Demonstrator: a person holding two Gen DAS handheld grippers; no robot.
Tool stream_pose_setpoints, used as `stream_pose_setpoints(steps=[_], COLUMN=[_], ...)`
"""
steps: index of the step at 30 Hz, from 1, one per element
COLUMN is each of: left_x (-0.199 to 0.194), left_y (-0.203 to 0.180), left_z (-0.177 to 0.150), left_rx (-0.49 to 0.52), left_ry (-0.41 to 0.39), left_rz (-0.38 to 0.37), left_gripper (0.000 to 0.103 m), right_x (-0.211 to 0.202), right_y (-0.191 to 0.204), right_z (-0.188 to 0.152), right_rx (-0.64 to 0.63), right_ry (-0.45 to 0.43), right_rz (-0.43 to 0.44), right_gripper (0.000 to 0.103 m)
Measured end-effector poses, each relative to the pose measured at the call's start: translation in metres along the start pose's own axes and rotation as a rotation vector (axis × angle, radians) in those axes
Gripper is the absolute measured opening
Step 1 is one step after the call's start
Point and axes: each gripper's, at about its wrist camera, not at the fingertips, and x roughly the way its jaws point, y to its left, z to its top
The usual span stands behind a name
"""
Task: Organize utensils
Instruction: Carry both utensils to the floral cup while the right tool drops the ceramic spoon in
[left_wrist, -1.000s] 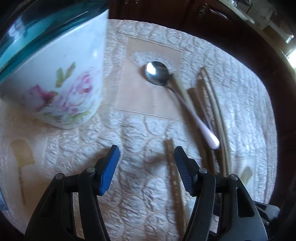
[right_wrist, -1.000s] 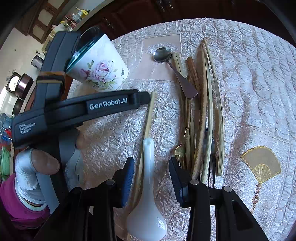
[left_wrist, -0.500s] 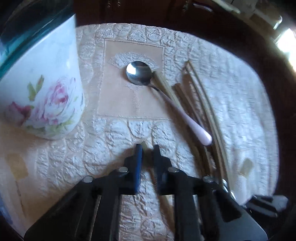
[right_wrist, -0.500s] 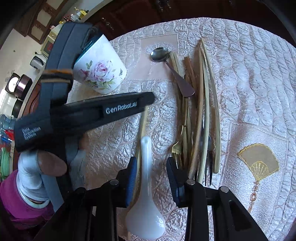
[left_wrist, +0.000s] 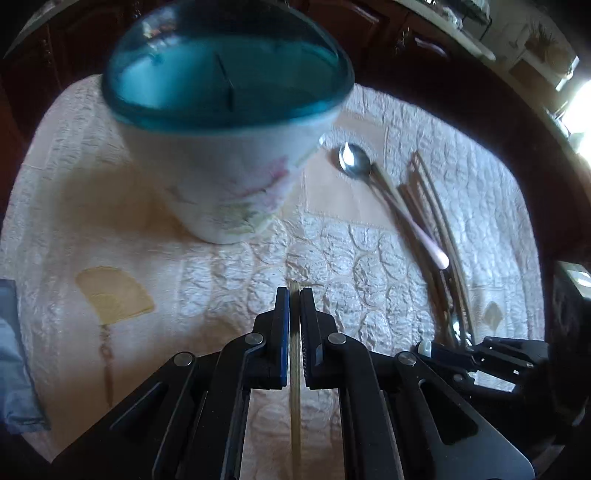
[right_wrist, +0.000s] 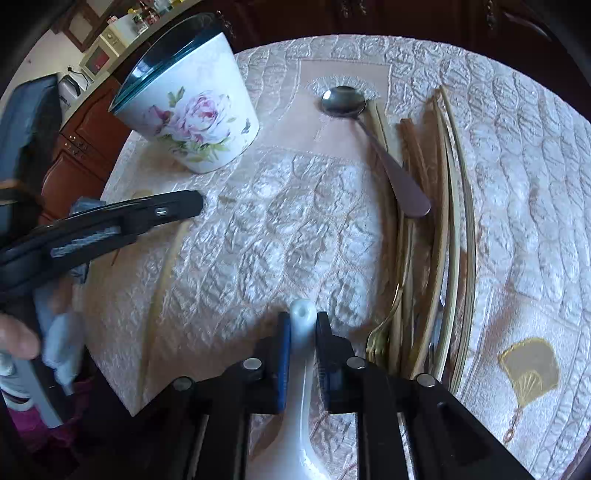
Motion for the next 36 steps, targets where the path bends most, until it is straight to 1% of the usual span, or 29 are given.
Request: stream_pose_setpoints(steps=[3,10,15,18,22,24,27,30,33,36], left_x=[-0.017,-0.069,-0.108,-0.133,-0.173,-0.19,-0.214,-0.234,-0.248,-0.255], left_y=[0.004,0.017,0.027,0.033,0.04,0.041,0.042,0.044,0.044,0.044], left_z=[0.002,0.008,0.012,0.018,0.032,0.041,0.059,0.078,0.092,0.11], left_rx=[-0.005,-0.016,-0.021,-0.036,-0.031,-0.033,-0.033,-0.028,-0.011,0.003], left_ry=[-0.036,-0.124,-0.188,-0.226,-0.299,-0.337,-0.393,-0.431,-0.464,-0.502], left_rz=[-0.015,-0.046,-0.054,-0.073,-0.083,-0.089,-0.092,-0.106,-0.074,-0.027], left_gripper=[0.004,0.004,0.004,0.004,0.004,0.004,0.004,0.004,0.004,0.004], right_x=[-0.016,-0.067,-0.096,-0.111,-0.132,-0.147,-0.164,-0.174,-0.18,-0.181], right_y=[0.003,0.013,0.022,0.031,0.041,0.046,0.055,0.068,0.076,0.085], right_z=[0.0,0.009,0.025,0.035,0.058,0.072,0.098,0.122,0.144,0.167], right_rx=[-0.002,-0.035,-0.054,-0.072,-0.082,-0.081,-0.089,-0.111,-0.121,-0.133], right_ry=[-0.026,-0.129,-0.205,-0.25,-0.315,-0.365,-0.432,-0.472,-0.499,-0.53], right_rz=[0.043,0.085,0.115,0.123,0.13,0.132,0.121,0.095,0.079,0.052], right_gripper=[0.012,0.012,0.012,0.012,0.012,0.012,0.012,0.012,0.012,0.012])
